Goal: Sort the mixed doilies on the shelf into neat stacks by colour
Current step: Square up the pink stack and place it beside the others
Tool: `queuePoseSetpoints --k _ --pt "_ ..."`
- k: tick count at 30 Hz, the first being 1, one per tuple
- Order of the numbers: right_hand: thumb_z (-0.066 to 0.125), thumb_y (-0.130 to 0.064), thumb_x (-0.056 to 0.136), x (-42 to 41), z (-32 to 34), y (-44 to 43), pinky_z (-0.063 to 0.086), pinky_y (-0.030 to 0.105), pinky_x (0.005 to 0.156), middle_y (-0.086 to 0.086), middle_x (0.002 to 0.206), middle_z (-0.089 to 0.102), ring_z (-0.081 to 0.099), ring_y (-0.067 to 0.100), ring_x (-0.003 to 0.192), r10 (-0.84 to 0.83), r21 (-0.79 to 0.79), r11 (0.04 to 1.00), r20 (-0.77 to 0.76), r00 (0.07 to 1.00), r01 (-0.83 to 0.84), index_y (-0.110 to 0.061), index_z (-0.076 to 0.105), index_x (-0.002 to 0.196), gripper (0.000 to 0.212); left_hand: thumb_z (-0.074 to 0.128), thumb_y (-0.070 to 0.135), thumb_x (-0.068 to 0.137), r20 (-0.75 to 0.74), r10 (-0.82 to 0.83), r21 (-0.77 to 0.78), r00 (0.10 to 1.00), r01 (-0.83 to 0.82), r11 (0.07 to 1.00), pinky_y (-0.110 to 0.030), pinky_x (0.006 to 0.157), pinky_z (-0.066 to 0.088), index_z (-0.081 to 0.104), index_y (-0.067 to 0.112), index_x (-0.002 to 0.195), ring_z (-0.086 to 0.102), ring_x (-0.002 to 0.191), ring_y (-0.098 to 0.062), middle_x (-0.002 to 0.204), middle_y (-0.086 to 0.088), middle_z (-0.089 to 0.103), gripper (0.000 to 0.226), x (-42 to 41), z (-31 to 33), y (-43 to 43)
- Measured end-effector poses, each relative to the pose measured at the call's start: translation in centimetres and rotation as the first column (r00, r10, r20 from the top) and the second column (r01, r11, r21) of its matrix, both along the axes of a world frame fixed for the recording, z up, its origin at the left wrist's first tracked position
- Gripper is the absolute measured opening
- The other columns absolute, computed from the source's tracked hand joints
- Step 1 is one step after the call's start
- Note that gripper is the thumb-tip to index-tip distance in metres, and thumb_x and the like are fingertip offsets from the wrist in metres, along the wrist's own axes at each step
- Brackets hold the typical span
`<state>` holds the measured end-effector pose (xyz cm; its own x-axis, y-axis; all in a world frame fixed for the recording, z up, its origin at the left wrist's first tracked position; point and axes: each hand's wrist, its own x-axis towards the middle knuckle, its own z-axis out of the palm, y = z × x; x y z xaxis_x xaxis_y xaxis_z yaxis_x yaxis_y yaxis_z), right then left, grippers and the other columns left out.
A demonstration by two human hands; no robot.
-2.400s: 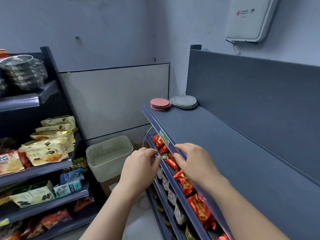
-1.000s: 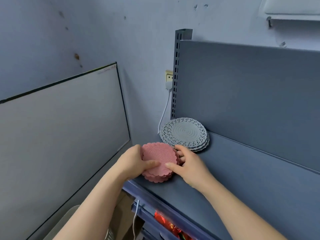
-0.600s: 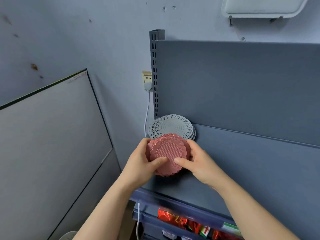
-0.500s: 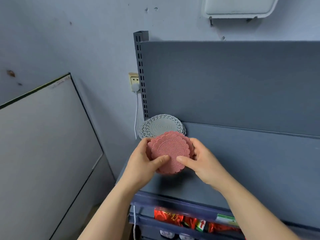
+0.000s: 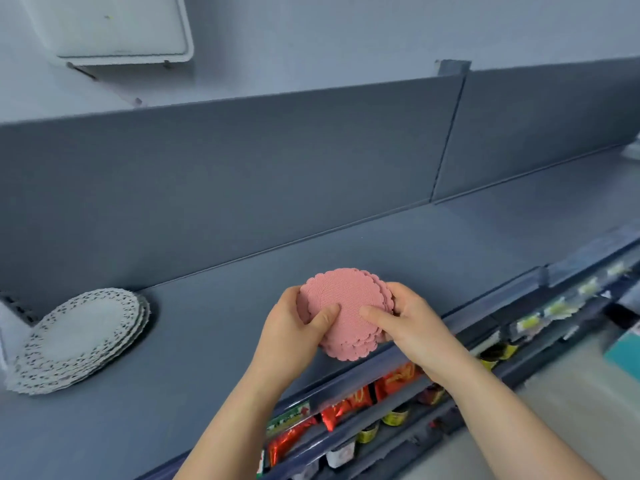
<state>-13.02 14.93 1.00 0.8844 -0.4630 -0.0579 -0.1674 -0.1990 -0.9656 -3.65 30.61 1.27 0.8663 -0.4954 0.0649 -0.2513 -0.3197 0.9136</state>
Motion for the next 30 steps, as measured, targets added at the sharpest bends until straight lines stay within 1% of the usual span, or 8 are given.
queuePoseSetpoints --k 5,9,13,17,20,23,26,30 --pt "0.069 -0.027 0.082 -6.2 -0.2 -9.8 0.054 0.043 0.088 -0.007 0.105 0.07 0.066 0.014 0.098 -0.201 0.004 0.979 0.011 0.979 0.201 -0.033 0.059 0.107 0.028 0.064 0.042 0.085 0.028 -0.185 0.023 0.982 0.184 0.983 -0.015 0.069 0.044 0.05 0.02 0.117 0.056 0.092 -0.003 0.105 0.012 0.059 0.041 -3.6 0.0 -11.7" --pt "0.069 -0.032 0.076 -10.9 -0.3 -18.1 0.053 0.047 0.089 -0.004 0.102 0.071 0.067 0.015 0.096 -0.321 -0.015 0.947 0.028 0.947 0.321 -0.033 0.059 0.102 0.029 0.064 0.039 0.086 0.039 -0.284 0.031 0.958 0.283 0.959 -0.012 0.066 0.042 0.049 0.021 0.114 0.054 0.087 0.002 0.098 0.017 0.056 0.037 -6.9 -0.1 -21.6" --pt "0.069 -0.026 0.08 -14.7 -0.6 -26.3 0.053 0.047 0.089 -0.004 0.102 0.07 0.067 0.015 0.096 -0.404 -0.023 0.914 0.044 0.914 0.405 -0.034 0.058 0.1 0.025 0.064 0.04 0.085 0.033 -0.356 0.029 0.934 0.356 0.934 -0.018 0.069 0.042 0.05 0.019 0.116 0.058 0.091 -0.007 0.103 0.009 0.06 0.041 -10.0 -0.2 -30.8" --pt "0.068 -0.024 0.083 -17.7 -1.1 -33.3 0.054 0.046 0.089 -0.006 0.103 0.07 0.067 0.013 0.096 -0.474 0.016 0.881 0.052 0.879 0.474 -0.034 0.058 0.101 0.023 0.065 0.038 0.085 0.01 -0.428 0.017 0.904 0.428 0.904 -0.014 0.065 0.043 0.049 0.024 0.108 0.056 0.087 0.001 0.098 0.014 0.059 0.031 -12.4 -0.5 -38.9" --pt "0.066 -0.029 0.08 -19.1 -1.6 -38.2 0.054 0.045 0.089 -0.007 0.104 0.069 0.066 0.012 0.098 -0.535 0.023 0.845 0.054 0.843 0.534 -0.032 0.059 0.105 0.026 0.065 0.039 0.084 -0.012 -0.477 0.011 0.879 0.478 0.878 -0.022 0.071 0.051 0.05 0.025 0.107 0.06 0.088 -0.005 0.1 0.012 0.061 0.031 -13.3 -0.9 -45.0" --pt "0.064 -0.024 0.086 -20.1 -1.9 -43.4 0.055 0.036 0.086 -0.007 0.105 0.065 0.064 0.009 0.097 -0.594 0.003 0.804 0.036 0.803 0.595 -0.027 0.056 0.111 0.025 0.066 0.038 0.084 -0.033 -0.534 0.001 0.845 0.535 0.845 -0.018 0.068 0.049 0.051 0.022 0.112 0.06 0.09 -0.004 0.102 0.011 0.061 0.035 -14.0 -1.3 -51.2" --pt "0.061 -0.021 0.089 -21.0 -1.8 -48.8 0.054 0.029 0.081 -0.008 0.106 0.064 0.062 0.007 0.096 -0.633 0.007 0.774 0.036 0.773 0.633 -0.025 0.055 0.114 0.026 0.067 0.037 0.084 -0.054 -0.579 -0.025 0.814 0.578 0.815 -0.025 0.075 0.053 0.053 0.021 0.115 0.061 0.094 -0.007 0.105 0.01 0.063 0.037 -14.3 -1.5 -57.5" --pt "0.062 -0.021 0.089 -21.4 -1.5 -56.8 0.056 0.036 0.083 -0.004 0.105 0.066 0.064 0.011 0.095 -0.683 0.002 0.73 0.046 0.729 0.683 -0.023 0.056 0.11 0.022 0.069 0.033 0.083 -0.039 -0.643 -0.065 0.765 0.64 0.765 -0.016 0.072 0.053 0.054 0.024 0.109 0.062 0.091 -0.002 0.103 0.01 0.065 0.031 -14.4 -1.0 -66.1"
